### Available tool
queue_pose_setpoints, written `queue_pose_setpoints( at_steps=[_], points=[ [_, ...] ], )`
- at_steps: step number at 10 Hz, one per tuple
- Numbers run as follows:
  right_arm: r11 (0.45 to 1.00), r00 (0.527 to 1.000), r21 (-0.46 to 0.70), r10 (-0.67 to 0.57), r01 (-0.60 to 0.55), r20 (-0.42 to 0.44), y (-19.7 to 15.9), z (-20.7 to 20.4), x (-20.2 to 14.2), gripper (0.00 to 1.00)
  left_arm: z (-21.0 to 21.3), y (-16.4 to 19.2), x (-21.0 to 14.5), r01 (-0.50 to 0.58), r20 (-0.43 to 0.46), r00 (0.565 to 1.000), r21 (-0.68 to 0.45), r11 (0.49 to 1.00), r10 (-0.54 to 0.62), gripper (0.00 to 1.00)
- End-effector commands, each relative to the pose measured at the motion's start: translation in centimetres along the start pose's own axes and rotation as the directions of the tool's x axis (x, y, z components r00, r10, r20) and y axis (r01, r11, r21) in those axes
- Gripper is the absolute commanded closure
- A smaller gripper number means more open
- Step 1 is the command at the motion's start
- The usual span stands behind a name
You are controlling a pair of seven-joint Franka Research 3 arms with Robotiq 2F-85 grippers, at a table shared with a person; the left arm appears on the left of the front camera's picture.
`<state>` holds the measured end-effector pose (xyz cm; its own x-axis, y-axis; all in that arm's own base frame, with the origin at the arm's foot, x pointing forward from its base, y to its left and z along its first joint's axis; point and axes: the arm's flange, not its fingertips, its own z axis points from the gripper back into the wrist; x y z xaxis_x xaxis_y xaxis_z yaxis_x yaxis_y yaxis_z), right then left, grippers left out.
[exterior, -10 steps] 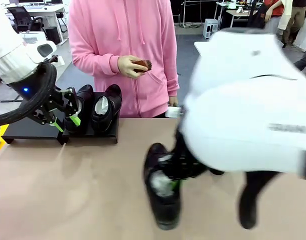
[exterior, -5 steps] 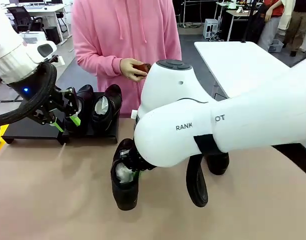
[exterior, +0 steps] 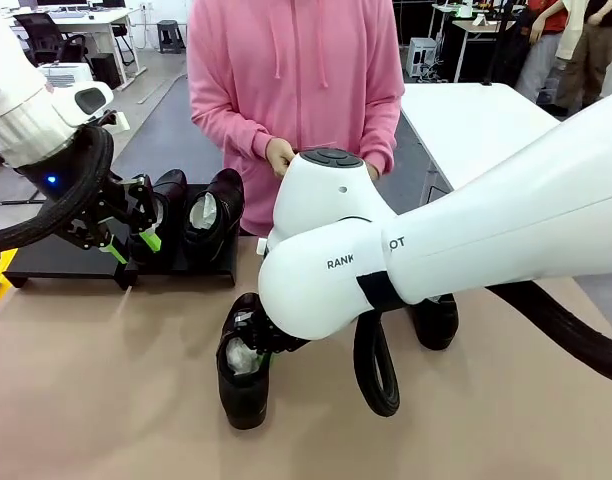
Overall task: Organize the shoes by placing them on the stand.
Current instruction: Pick up one Shoe and place it in the middle of the table.
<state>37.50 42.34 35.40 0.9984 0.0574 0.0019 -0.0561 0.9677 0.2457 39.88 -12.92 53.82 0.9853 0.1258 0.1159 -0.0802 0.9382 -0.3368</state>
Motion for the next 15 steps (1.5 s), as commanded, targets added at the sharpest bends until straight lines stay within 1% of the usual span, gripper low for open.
queue_pose_setpoints(
  at_steps=[1,2,5,7,8,9,10,11,12,13,15],
  points=[
    [0.999,1.000,0.026,-0.023,0.023,-0.006,0.6,-0.5,0.8,1.00,0.1,0.0,-0.1,-0.004,0.004,1.000,0.010,1.000,0.004,0.52],
    [0.999,0.999,0.033,-0.024,0.024,-0.023,0.5,-0.8,0.8,0.96,0.1,0.0,-0.1,-0.004,0.004,1.000,0.010,1.000,0.004,0.52],
    [0.999,0.999,0.049,-0.019,0.021,-0.044,-0.1,-0.8,0.8,0.43,0.1,0.0,-0.1,-0.004,0.004,1.000,0.010,1.000,0.004,0.52],
    [0.998,0.999,0.056,-0.022,0.024,-0.043,-0.7,-0.5,0.5,0.06,0.1,0.0,-0.1,-0.004,0.004,1.000,0.010,1.000,0.004,0.52],
    [0.998,0.999,0.061,-0.023,0.026,-0.039,-1.0,0.0,0.3,0.00,0.1,0.0,-0.1,-0.004,0.004,1.000,0.010,1.000,0.004,0.52],
    [0.998,0.999,0.065,-0.021,0.023,-0.032,-1.3,0.6,0.2,0.00,0.1,0.0,-0.1,-0.004,0.004,1.000,0.010,1.000,0.004,0.52],
    [0.998,0.999,0.062,-0.017,0.020,-0.046,-1.6,1.1,0.0,0.00,0.1,0.0,-0.1,-0.004,0.004,1.000,0.010,1.000,0.004,0.52],
    [0.998,0.997,0.062,-0.009,0.014,-0.074,-2.0,2.0,-0.4,0.00,0.1,0.0,-0.1,-0.004,0.004,1.000,0.010,1.000,0.004,0.52],
    [0.996,0.994,0.094,-0.002,0.013,-0.113,-2.8,3.3,-1.1,0.00,0.1,0.0,-0.1,-0.004,0.004,1.000,0.010,1.000,0.004,0.52],
    [0.998,0.998,0.051,-0.030,0.032,-0.047,-0.5,0.9,0.4,0.00,0.1,0.0,-0.1,-0.004,0.004,1.000,0.010,1.000,0.004,0.52],
    [0.998,0.998,0.051,-0.030,0.032,-0.047,-0.5,0.9,0.4,0.00,0.1,0.0,-0.1,-0.004,0.004,1.000,0.010,1.000,0.004,0.52]
  ],
)
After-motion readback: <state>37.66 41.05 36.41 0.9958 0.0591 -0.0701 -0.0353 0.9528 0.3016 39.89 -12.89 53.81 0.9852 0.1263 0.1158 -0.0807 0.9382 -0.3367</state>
